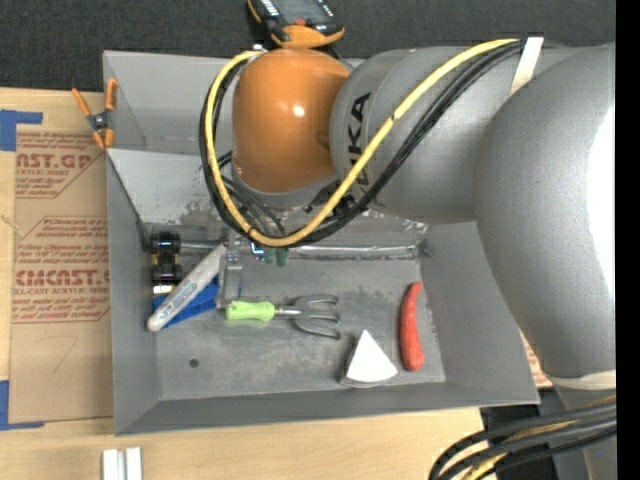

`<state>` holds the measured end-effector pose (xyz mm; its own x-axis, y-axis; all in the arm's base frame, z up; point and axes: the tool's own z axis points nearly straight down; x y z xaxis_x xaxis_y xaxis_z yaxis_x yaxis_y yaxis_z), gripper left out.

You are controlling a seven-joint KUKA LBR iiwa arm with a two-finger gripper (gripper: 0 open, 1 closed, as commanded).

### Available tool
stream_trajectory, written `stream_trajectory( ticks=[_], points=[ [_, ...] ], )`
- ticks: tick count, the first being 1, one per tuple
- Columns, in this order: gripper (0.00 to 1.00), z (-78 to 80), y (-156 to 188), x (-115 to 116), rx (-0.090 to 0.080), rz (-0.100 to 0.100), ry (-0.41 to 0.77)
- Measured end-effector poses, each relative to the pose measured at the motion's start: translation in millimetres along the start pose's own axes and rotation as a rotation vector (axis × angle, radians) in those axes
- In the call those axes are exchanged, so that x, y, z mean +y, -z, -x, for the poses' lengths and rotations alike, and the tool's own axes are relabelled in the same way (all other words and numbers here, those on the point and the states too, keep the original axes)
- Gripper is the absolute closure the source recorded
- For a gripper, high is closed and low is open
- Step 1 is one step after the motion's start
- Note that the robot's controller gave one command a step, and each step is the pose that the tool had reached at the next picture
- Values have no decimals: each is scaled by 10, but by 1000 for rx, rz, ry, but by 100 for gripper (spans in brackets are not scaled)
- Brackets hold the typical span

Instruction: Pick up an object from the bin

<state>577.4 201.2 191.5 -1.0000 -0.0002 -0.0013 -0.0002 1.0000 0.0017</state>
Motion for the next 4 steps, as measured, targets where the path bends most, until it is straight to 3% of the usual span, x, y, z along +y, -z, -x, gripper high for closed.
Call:
stream_trajectory(
  ticks=[1,2,3,4],
  points=[
    [0,-201,-1261,-66,10,-2,146],
    [0,-195,-752,17,-10,3,173],
    [0,-476,-920,398,10,0,233],
    [0,-406,-1221,448,-9,2,537]
  ],
)
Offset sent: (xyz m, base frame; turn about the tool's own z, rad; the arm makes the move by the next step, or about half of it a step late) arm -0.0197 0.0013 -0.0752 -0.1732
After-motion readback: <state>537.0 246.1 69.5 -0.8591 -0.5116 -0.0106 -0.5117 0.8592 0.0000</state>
